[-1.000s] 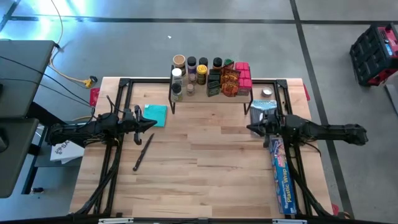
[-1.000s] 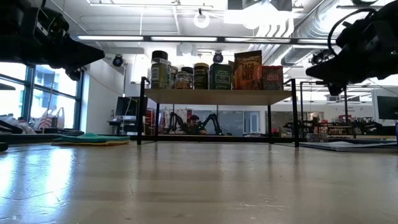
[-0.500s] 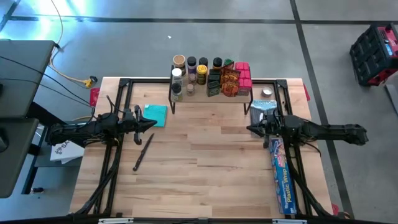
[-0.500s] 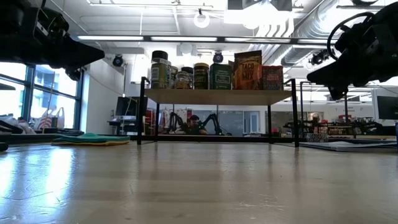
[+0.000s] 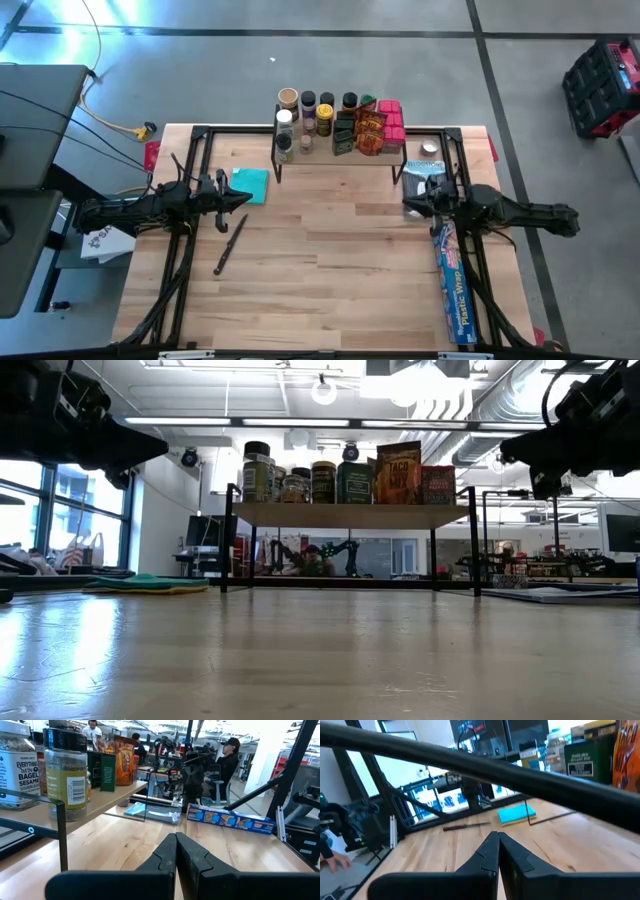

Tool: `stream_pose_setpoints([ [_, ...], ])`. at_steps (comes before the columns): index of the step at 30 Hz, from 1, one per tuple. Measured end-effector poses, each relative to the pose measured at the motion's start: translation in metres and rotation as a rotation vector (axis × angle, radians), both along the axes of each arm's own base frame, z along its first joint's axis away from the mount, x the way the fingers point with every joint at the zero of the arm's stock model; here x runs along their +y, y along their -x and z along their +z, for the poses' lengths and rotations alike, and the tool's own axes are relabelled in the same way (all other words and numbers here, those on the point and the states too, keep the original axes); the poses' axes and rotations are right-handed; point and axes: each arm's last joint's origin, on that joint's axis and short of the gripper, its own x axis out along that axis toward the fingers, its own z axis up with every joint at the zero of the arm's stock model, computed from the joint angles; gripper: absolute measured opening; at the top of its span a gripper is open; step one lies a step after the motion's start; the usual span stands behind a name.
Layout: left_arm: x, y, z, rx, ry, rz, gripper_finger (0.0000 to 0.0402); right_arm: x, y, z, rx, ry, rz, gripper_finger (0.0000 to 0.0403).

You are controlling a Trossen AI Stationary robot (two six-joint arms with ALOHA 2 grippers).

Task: Shelf spices
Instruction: Return to Home Position

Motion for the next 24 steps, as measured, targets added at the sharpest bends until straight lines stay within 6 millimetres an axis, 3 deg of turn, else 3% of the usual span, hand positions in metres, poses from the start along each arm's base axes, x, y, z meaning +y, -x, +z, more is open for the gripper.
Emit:
stream_pose_setpoints([
  [24, 0.0000, -0.0001, -0.0020, 0.021, 0.001, 0.001, 0.0001, -0.0001, -0.0012, -0.0021, 0.034, 0.086, -0.002, 0.0000],
])
